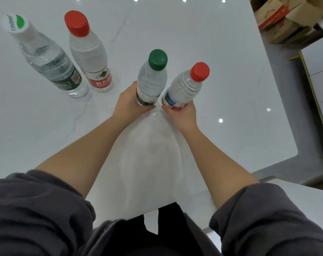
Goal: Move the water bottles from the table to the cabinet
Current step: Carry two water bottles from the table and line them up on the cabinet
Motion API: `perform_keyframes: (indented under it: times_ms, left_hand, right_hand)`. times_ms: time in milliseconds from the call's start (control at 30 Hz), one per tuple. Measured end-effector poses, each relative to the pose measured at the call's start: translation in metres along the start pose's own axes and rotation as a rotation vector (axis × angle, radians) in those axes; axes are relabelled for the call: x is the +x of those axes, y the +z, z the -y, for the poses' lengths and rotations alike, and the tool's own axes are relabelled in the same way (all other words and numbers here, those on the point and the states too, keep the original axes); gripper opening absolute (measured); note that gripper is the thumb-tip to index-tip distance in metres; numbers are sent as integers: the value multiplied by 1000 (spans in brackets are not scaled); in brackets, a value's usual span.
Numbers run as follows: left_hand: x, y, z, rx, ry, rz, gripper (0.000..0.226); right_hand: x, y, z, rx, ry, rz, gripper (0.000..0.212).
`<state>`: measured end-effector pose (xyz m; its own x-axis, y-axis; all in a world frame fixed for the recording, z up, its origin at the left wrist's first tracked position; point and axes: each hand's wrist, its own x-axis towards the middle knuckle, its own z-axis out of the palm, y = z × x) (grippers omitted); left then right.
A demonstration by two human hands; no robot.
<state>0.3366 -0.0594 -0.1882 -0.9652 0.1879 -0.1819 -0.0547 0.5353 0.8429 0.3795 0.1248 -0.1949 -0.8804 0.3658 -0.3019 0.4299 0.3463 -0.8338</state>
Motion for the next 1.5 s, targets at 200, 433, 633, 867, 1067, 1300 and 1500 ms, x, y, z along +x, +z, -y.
perform_keyframes:
  times_ms: [200, 433, 633, 867, 1067, 1300, 1500]
  left_hand:
    - [-35, 18, -5, 39, 3, 120, 63]
    - [-127, 81, -21, -15, 87, 328, 59]
    - [-208, 143, -49, -57, 146, 519, 53]
    - [-279, 209, -86, -25, 264, 772, 48]
    - [-292, 246, -161, 4, 465, 950, 48]
    - [-300, 260, -278, -74, 688, 1030, 50]
    - [-297, 251, -385, -239, 798, 981, 50]
  right_hand:
    - [-50, -23, -29, 35, 94, -47, 55]
    - [-152, -75, -95, 30, 202, -142, 40]
    - [-259, -130, -142, 144, 198, -302, 30]
    - [-359, -176, -184, 206, 324, -587, 44]
    - [-400, -223, -177, 322, 331, -846, 59]
    - [-416, -296, -131, 376, 217, -1125, 60]
    - [-432, -375, -56, 283, 25, -1298, 65]
